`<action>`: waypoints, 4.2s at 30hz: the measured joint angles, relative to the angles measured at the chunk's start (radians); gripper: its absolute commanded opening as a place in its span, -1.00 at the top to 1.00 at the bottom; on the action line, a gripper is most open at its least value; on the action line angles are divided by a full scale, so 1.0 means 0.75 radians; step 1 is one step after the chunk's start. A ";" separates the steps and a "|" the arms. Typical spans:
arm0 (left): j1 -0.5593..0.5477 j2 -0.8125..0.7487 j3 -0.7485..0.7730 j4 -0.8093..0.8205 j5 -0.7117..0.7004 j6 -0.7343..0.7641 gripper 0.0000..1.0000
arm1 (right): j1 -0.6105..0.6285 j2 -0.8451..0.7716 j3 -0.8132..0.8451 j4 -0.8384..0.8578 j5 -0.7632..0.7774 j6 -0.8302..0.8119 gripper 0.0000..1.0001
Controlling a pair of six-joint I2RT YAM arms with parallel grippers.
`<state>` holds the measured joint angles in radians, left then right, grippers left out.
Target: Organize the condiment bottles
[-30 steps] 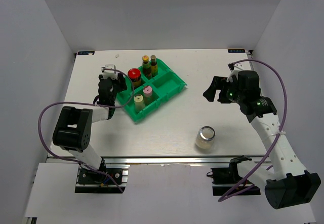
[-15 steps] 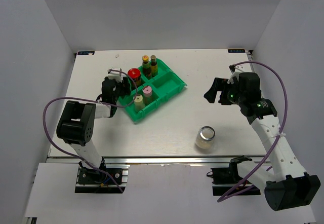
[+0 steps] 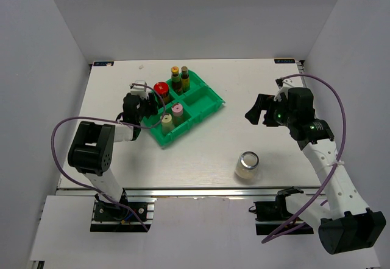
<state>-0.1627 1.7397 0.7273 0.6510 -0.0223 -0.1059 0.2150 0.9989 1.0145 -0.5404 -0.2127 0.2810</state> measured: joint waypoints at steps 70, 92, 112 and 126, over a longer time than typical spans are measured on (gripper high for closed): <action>0.003 -0.628 0.378 -1.094 -0.433 -0.464 -0.96 | 0.475 -0.006 -0.245 -0.308 0.486 0.245 -0.79; 0.003 -0.734 0.248 -1.173 -0.399 -0.524 -0.96 | 0.709 0.091 -0.260 -0.478 0.761 0.708 -0.66; 0.003 -0.739 0.215 -1.155 -0.387 -0.523 -0.96 | 0.739 0.175 -0.140 -0.434 0.733 0.465 0.91; 0.003 -0.789 0.175 -1.132 -0.374 -0.502 -0.96 | 0.689 0.726 0.577 -0.147 0.653 -0.052 1.00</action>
<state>-0.1608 1.1481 0.8589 -0.1982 -0.3031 -0.4824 0.7315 1.5433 1.4471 -0.6506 0.2771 0.2420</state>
